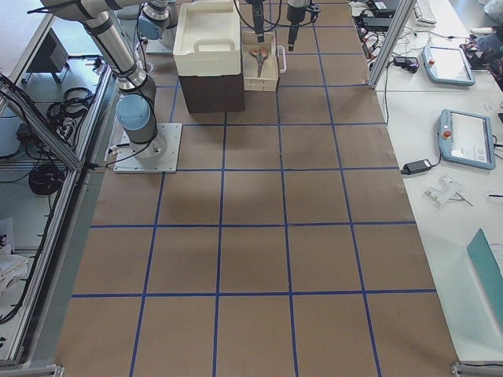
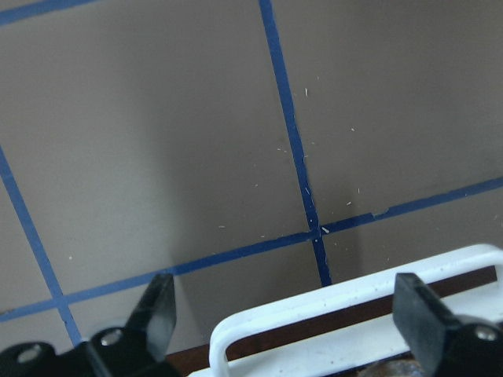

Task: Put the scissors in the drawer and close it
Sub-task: 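Move the left gripper over the drawer's white handle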

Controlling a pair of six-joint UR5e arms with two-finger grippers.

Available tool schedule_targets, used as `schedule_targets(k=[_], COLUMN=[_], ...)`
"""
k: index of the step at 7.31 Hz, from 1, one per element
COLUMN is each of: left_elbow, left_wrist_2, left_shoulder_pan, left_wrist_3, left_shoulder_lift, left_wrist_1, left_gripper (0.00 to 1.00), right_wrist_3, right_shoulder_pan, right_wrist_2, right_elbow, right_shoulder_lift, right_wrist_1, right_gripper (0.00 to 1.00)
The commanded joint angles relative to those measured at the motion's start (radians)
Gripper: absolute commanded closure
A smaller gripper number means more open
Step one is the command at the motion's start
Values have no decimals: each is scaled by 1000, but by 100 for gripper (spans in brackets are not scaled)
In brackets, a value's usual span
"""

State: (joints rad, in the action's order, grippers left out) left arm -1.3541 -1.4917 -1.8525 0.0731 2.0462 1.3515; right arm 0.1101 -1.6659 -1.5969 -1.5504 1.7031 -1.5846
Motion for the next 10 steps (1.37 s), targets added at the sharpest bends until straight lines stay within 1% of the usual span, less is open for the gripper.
schedule_targets(k=[1, 2, 4, 5, 6, 10], left_elbow=[3, 9, 35, 42, 41, 35], left_wrist_2=[8, 19, 39, 77, 79, 74], left_shoulder_pan=[-1, -1, -2, -2, -5, -25], left_wrist_3=[46, 59, 151, 216, 285, 284], left_shoulder_lift=[15, 20, 40, 40, 55, 51], left_wrist_1=[26, 26, 17, 18, 17, 46], left_gripper=[0, 0, 0, 0, 0, 0], right_wrist_3=[-1, -1, -3, -1, -3, -1], right_shoulder_pan=[0, -1, -1, -1, -1, -1], right_wrist_2=[0, 0, 0, 0, 0, 0], right_elbow=[0, 0, 0, 0, 0, 0], right_shoulder_lift=[0, 0, 0, 0, 0, 0], right_wrist_1=[0, 2, 2, 3, 3, 3], right_gripper=[0, 0, 0, 0, 0, 0])
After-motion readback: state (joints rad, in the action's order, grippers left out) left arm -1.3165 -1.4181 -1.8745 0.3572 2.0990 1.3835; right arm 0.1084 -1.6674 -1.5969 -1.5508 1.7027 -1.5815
